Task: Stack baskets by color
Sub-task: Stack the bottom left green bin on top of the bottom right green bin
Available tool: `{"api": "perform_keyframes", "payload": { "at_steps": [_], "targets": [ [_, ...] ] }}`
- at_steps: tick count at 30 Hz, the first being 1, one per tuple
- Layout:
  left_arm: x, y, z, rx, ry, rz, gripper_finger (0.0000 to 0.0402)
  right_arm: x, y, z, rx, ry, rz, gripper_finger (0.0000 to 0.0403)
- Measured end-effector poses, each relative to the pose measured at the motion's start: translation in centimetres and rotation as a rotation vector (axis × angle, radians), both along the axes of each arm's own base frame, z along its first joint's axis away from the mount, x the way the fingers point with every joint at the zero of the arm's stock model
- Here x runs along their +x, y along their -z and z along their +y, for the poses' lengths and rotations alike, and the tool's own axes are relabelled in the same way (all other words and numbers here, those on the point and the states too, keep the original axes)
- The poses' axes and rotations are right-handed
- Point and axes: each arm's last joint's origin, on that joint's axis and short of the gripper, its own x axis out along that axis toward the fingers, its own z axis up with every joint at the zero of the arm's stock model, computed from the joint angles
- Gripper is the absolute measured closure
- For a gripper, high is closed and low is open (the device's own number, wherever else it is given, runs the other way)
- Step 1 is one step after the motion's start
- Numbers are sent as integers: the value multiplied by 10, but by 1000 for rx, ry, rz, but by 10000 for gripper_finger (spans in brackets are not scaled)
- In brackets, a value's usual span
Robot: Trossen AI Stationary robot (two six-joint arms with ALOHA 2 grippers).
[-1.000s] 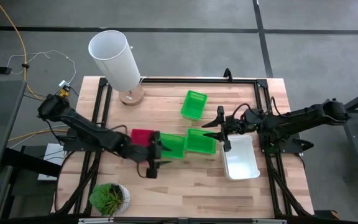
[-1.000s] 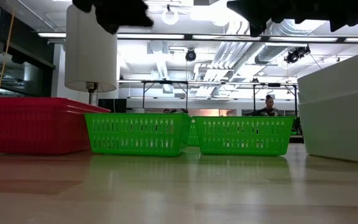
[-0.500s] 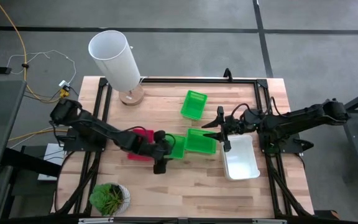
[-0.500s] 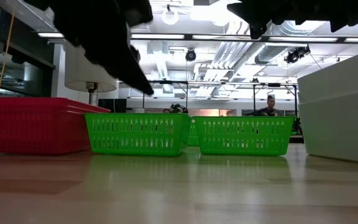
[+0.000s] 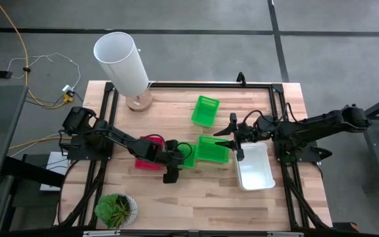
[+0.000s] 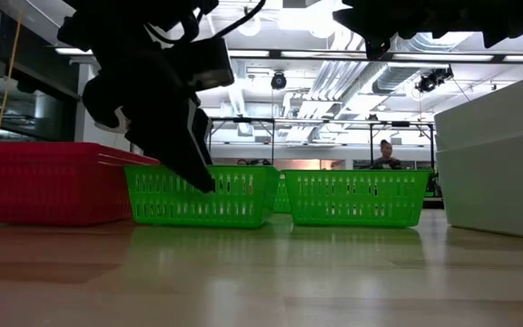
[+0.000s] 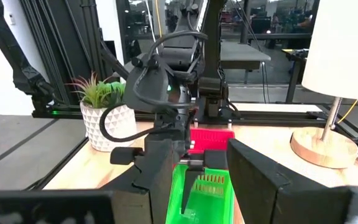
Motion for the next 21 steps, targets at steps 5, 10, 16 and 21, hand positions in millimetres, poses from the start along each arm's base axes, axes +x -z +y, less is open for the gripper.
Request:
{"api": "perform_keyframes", "payload": {
  "at_steps": [5, 10, 16, 21],
  "targets": [
    [-1, 1, 0, -8, 8, 13, 257, 0, 0, 0, 4, 0, -2, 265],
    [-4, -4, 0, 22, 55, 27, 384, 0, -2, 0, 5, 0, -17, 265],
    [-15, -40, -12, 98, 7, 3, 398, 0, -3, 0, 6, -9, -33, 265],
    [-30, -77, -35, 211, 40, -168, 400, -3, -8, 0, 0, -9, -68, 265]
  ]
}}
